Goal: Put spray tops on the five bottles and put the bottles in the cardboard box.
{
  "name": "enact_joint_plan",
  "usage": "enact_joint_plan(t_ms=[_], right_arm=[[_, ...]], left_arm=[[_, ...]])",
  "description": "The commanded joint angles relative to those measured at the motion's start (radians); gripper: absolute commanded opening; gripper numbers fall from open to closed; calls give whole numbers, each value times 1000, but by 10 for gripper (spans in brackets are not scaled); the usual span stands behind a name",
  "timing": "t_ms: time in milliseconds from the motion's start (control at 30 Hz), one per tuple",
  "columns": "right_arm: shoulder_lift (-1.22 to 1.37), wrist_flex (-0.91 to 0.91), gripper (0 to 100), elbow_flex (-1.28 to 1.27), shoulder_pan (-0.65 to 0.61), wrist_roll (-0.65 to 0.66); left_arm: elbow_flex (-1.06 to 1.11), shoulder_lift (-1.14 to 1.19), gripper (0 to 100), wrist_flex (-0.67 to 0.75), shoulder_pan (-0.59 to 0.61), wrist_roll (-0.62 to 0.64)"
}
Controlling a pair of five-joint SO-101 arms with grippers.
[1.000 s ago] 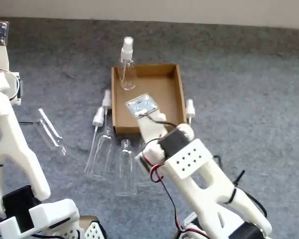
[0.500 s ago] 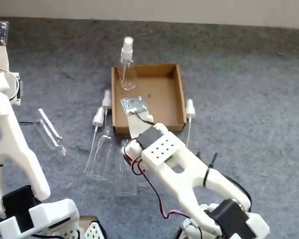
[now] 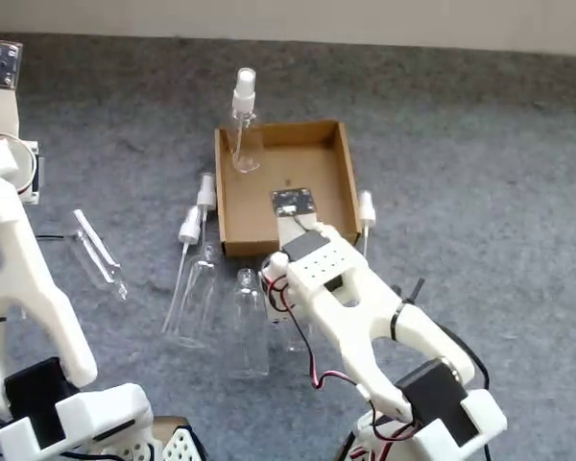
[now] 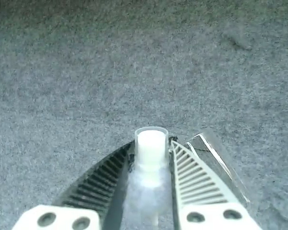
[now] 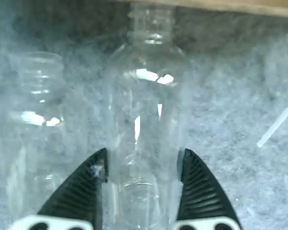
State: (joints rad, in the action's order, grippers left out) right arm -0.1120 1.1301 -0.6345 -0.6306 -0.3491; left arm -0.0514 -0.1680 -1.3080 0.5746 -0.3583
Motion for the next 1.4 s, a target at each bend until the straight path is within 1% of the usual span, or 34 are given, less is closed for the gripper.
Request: enact_joint_plan(t_ms=[0,100,200,333,433,567,633,667,733,767,833,933,1033,1133,1267,1367], right_arm=[[-27,39,5,-33,35,84],[-130,68,5,-84,38,144],[-291,116,5,-131,48,218],[-490,222,24,-168,150,376],[-604,289,43,-163,321,503],[-671,251,11,-159,673,707],[-638,180,4,-159,840,804],[-604,127,4,-157,914,829],[-507,18,4,-156,1024,872],[-444,-25,4,-142,1058,899],[-302,-61,4,-91,1102,934],[-97,-56,4,45,1125,957],[44,-1,16,174,1147,957],[105,58,85,260,1148,959],[108,70,189,271,1141,961],[108,71,232,274,1121,961]], left_arm=[[-12,-15,11,0,4,-6],[-15,-15,11,2,2,-5],[-16,-15,11,2,1,-5],[-16,-15,11,2,1,-5],[-16,-15,11,-2,1,-5],[-16,-15,11,-3,1,-5],[-16,-15,11,-3,1,-5],[-16,-15,11,-3,-1,-5],[-16,-15,11,-5,-15,-5],[-15,-15,11,-5,-21,-5],[-13,-15,11,-5,-39,-5],[-8,-15,11,-5,-56,-3],[-7,-15,11,-6,-58,-3],[-7,-15,11,-6,-58,-3],[-7,-15,11,-6,-58,-3],[-5,-13,11,-6,-58,-3]])
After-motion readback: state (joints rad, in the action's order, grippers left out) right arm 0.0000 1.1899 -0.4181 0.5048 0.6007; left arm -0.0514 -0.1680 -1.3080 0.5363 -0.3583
